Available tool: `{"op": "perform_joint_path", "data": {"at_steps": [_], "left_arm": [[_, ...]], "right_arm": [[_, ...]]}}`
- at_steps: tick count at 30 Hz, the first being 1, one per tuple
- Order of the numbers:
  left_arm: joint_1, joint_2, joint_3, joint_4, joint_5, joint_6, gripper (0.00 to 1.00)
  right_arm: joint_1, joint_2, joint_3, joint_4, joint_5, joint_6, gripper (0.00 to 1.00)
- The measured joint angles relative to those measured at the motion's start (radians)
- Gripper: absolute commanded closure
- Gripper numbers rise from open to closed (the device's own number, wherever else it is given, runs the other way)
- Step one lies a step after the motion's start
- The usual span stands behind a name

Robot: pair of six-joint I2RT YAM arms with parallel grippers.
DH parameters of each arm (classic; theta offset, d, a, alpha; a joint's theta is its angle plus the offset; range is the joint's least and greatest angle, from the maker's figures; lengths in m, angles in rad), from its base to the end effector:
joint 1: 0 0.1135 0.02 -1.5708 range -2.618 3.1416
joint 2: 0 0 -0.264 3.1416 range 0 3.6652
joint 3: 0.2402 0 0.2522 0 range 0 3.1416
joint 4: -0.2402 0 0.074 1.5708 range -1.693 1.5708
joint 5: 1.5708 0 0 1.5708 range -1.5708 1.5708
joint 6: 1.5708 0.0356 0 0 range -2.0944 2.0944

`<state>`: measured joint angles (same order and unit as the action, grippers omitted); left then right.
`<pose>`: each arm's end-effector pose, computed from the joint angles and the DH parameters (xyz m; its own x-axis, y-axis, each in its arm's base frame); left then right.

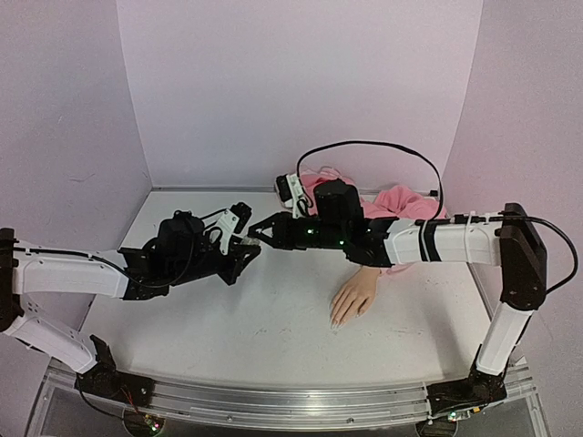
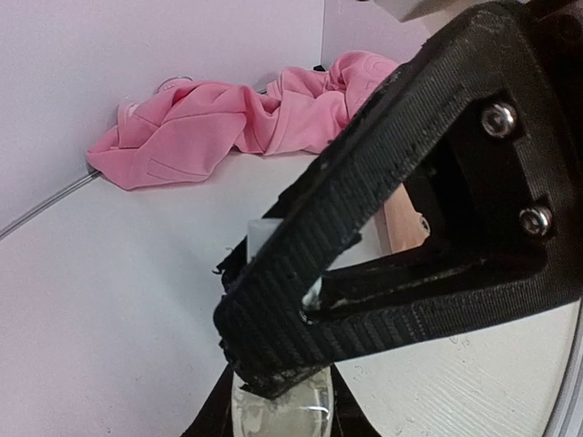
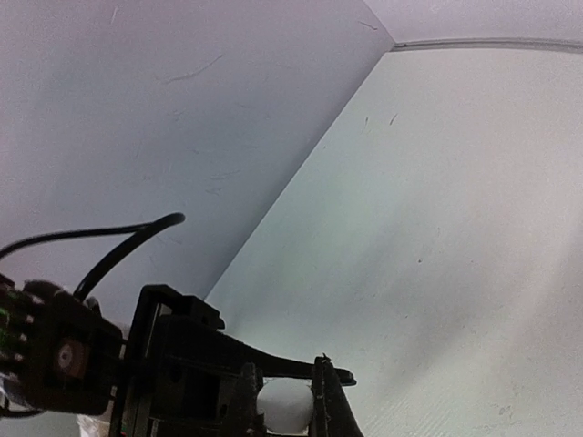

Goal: Paint the nails

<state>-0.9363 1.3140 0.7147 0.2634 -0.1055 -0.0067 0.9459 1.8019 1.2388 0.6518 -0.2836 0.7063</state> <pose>0.1763 -0.2332 0.2442 -0.2003 0.2610 -0.9443 0.7406 0.6713 0.0284 0.2420 0.3524 0.3000 -0.5717 0.2725 -0.7739 -0.7500 0.2087 0.6276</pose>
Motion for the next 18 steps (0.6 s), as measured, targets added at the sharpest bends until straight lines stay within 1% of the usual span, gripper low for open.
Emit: {"op": "perform_joint_path", "data": {"at_steps": [2,3,4,5,6,8,10,12,13,14,15,16,17,18], "left_arm": [[-0.001,-0.003,0.000,-0.003,0.002,-0.025,0.89],[-0.001,-0.004,0.000,-0.005,0.008,-0.034,0.92],[-0.001,-0.007,0.000,-0.010,0.024,-0.047,0.97],[0.002,-0.011,0.000,-0.014,0.049,-0.055,1.00],[0.009,-0.017,0.000,-0.021,0.089,-0.063,1.00],[0.037,-0.026,0.000,-0.040,0.222,-0.076,1.00],[0.082,-0.021,0.002,-0.051,0.466,-0.098,1.00],[0.117,0.006,0.013,-0.052,0.724,-0.119,1.00],[0.125,0.017,0.019,-0.052,0.818,-0.125,1.00],[0.127,0.021,0.022,-0.050,0.880,-0.127,1.00],[0.127,0.020,0.022,-0.047,0.931,-0.127,1.00],[0.126,0.017,0.022,-0.045,0.958,-0.124,1.00],[0.123,0.010,0.022,-0.045,0.960,-0.121,1.00],[0.119,0.000,0.021,-0.044,0.937,-0.118,1.00]], "right_arm": [[0.000,0.000,0.000,0.002,-0.013,-0.036,1.00],[-0.001,0.000,0.000,0.002,-0.024,-0.058,1.00],[-0.005,0.000,0.000,0.003,-0.046,-0.096,1.00],[-0.010,0.000,0.000,0.005,-0.079,-0.140,1.00],[-0.017,0.000,-0.001,0.006,-0.125,-0.190,1.00],[-0.039,-0.002,-0.014,0.016,-0.268,-0.308,1.00],[-0.062,-0.007,-0.039,0.026,-0.439,-0.412,1.00],[-0.075,-0.008,-0.044,0.019,-0.588,-0.476,1.00],[-0.078,-0.008,-0.045,0.016,-0.660,-0.500,1.00],[-0.079,-0.008,-0.045,0.018,-0.719,-0.521,0.94],[-0.076,-0.010,-0.049,0.027,-0.757,-0.537,0.83],[-0.074,-0.015,-0.052,0.033,-0.772,-0.547,0.75],[-0.070,-0.025,-0.061,0.037,-0.768,-0.552,0.70],[-0.066,-0.042,-0.074,0.040,-0.738,-0.547,0.58]]}}
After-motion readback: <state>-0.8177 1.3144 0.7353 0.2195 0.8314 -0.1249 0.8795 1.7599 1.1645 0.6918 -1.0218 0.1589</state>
